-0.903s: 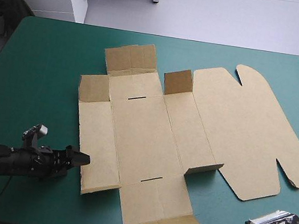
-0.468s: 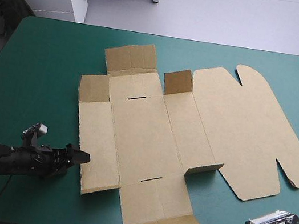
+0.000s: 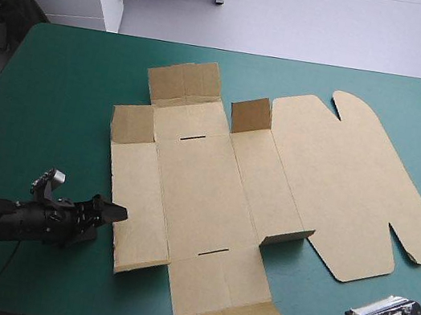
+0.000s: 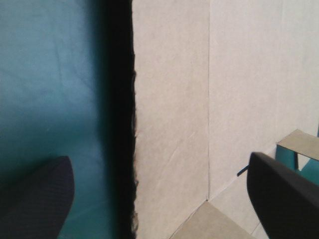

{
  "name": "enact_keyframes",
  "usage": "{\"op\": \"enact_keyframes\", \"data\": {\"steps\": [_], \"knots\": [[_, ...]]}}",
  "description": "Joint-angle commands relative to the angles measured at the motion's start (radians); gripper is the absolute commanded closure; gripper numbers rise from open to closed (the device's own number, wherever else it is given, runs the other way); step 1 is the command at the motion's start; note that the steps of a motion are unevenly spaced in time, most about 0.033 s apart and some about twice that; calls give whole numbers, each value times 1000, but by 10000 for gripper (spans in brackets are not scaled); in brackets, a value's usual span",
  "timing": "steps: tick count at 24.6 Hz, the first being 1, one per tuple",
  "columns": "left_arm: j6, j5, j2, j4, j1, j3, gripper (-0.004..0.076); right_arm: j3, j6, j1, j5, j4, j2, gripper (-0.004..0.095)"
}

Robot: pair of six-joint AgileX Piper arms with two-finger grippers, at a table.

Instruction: Fold the box

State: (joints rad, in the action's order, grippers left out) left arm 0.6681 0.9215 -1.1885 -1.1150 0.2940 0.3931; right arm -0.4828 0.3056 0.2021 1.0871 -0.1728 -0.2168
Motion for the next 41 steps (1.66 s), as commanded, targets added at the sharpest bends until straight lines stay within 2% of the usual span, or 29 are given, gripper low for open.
{"op": "enact_keyframes", "data": {"steps": [1, 10, 18, 20, 21, 22, 23, 26, 28, 32, 35, 37, 41], "knots": [[60, 15, -58, -104, -11, 15, 50, -24, 6, 2, -60, -11, -14, 927], [102, -109, -180, -204, -204, 15, 50, -24, 6, 2, -60, -11, -14, 927], [209, -123, -202, -386, -298, 15, 56, -24, 6, 2, -60, -11, -14, 927], [209, -139, -202, -383, -298, 15, 172, -24, 6, 2, -60, -11, -14, 927], [209, -146, -202, -389, -298, 15, 365, -24, 6, 2, -60, -11, -14, 927], [209, -146, -202, -394, -298, 15, 463, -24, 6, 2, -60, -11, -14, 927], [217, -128, -202, -423, -298, 15, 698, -24, 6, 2, -60, -11, -14, 927], [304, -87, -202, -486, -302, 15, 731, -24, 6, 2, -60, -11, -14, 927], [465, -21, -202, -487, -302, 15, 731, -24, 6, 2, -60, -11, -14, 927], [472, -17, -202, -521, -302, 22, 731, -24, 6, 2, -60, -11, -14, 927], [477, 32, -202, -507, -302, 51, 731, -24, 6, 2, -60, -11, -14, 927], [477, 80, -202, -474, -302, 115, 731, -24, 6, 2, -60, -11, -14, 927], [416, 86, -200, -345, -302, 231, 731, -24, 6, 2, -60, -11, -14, 927]]}}
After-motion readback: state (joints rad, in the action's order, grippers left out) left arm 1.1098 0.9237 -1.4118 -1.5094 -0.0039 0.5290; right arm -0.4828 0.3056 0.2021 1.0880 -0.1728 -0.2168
